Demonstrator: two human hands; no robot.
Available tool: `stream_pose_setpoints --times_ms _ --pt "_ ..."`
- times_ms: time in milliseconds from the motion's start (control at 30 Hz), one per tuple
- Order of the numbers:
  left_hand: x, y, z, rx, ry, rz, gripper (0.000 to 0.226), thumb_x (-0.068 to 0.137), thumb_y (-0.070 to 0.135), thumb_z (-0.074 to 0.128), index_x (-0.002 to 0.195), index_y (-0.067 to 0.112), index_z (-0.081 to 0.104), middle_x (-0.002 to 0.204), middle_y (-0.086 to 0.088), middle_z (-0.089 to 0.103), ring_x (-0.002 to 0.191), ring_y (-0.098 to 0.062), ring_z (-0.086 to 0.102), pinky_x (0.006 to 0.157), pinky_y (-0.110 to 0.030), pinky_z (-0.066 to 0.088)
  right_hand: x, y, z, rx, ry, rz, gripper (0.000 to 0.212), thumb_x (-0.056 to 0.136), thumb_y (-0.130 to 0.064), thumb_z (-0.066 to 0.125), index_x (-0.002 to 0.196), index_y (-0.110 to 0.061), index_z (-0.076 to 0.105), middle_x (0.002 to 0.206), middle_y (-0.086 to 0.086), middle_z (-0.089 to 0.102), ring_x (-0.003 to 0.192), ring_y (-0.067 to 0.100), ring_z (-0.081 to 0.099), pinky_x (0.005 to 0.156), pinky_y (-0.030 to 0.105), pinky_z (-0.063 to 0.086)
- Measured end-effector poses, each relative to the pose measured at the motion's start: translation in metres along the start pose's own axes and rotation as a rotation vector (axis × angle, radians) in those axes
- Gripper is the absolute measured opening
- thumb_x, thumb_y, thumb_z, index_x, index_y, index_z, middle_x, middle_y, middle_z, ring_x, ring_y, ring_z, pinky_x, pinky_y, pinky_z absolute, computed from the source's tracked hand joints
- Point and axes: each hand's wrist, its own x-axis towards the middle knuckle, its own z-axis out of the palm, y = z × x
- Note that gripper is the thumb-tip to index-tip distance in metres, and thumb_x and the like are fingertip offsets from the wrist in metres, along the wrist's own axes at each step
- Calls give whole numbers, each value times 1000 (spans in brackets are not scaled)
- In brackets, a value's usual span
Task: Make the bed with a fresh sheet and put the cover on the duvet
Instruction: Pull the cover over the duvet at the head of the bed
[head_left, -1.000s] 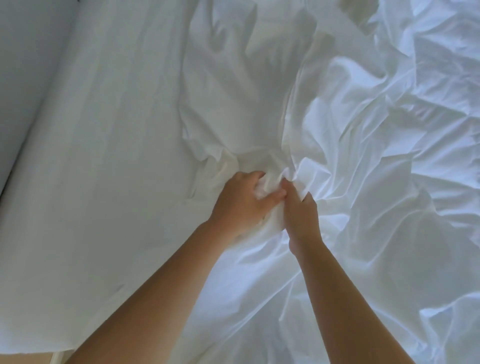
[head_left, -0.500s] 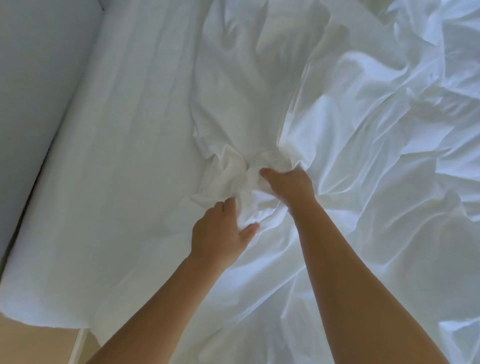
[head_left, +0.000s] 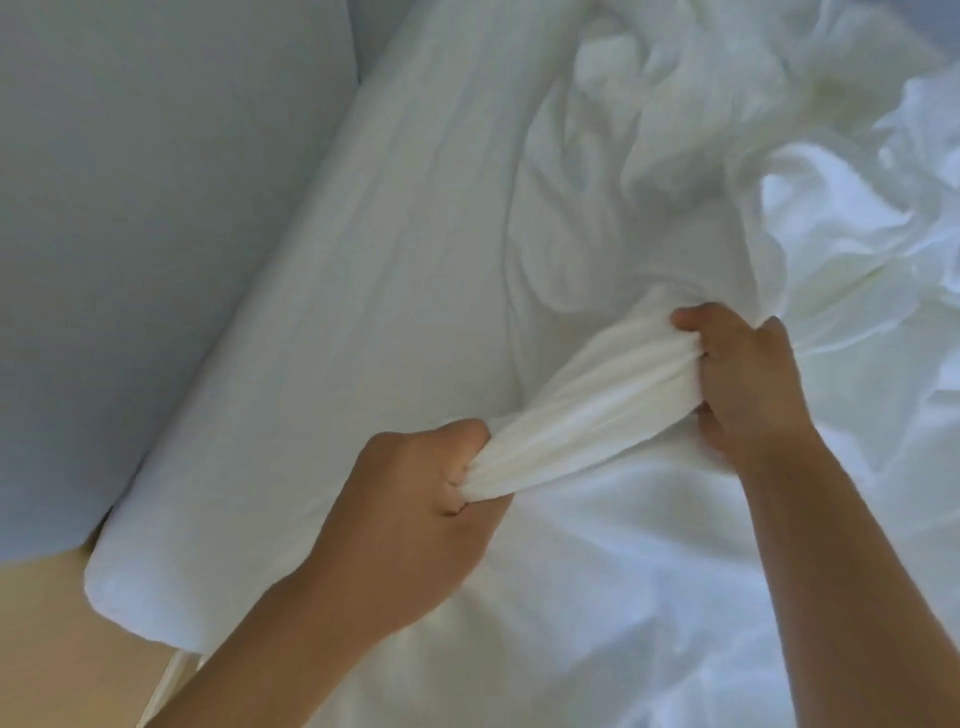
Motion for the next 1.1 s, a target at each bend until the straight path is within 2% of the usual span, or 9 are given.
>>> stream_pose_setpoints --times_ms 100,200,333,400,467,567,767,867,1100 --pt "19 -26 -65 185 103 6 37 70 41 76 63 25 43 45 9 32 37 -4 25 40 -10 21 -10 -36 42 118 -45 -101 28 64 -30 66 83 -21 48 76 0 58 62 15 62 44 24 46" --pt "63 -80 -122 256 294 -197 45 57 64 73 72 24 57 54 2 55 41 -11 44 37 -19 36 15 -38 119 166 -135 -87 27 64 -30 64 79 -20 45 71 -1 53 54 14 57 44 25 45" --pt "130 -142 -122 632 345 -209 33 73 48 59 65 19 47 54 6 53 56 -25 55 49 -31 37 65 5 209 53 -202 -55 13 88 -22 56 86 -10 54 81 4 60 81 27 61 78 44 53" --pt "150 -175 -90 772 200 -282 24 85 38 61 84 15 54 86 -13 66 82 -38 62 63 -38 46 86 51 224 -21 -297 51 18 92 -19 53 106 -8 51 104 15 60 98 32 60 91 46 49" --pt "158 -201 -57 821 57 -376 30 89 37 59 98 9 51 102 -15 63 94 -35 60 74 -42 48 89 96 221 -122 -384 37 33 91 -21 58 119 -13 43 122 11 47 105 23 51 100 39 40" --pt "156 -211 -25 843 110 -423 40 83 37 66 102 6 48 107 -13 58 99 -33 55 79 -42 43 65 139 194 -378 -444 -173 70 85 -31 66 139 -8 29 133 6 41 120 19 42 101 21 27" --pt "114 -183 21 834 186 -391 66 83 27 62 138 6 33 139 -18 36 128 -35 33 105 -49 26 -4 175 89 -708 -425 -361 68 86 -19 65 144 -8 32 145 13 36 135 27 28 110 26 14" --pt "90 -148 65 681 76 -340 74 87 33 57 147 9 20 153 -16 17 142 -33 11 112 -52 14 -31 184 24 -813 -284 -336 61 84 -15 65 140 -8 41 141 13 40 132 27 30 110 31 17" --pt "0 -85 217 648 -653 -329 102 74 79 43 150 30 -4 158 -2 -16 145 -24 -14 112 -56 -4 -58 218 -123 -1151 -97 -76 59 87 -25 60 140 -9 40 149 14 31 138 32 23 113 34 5"
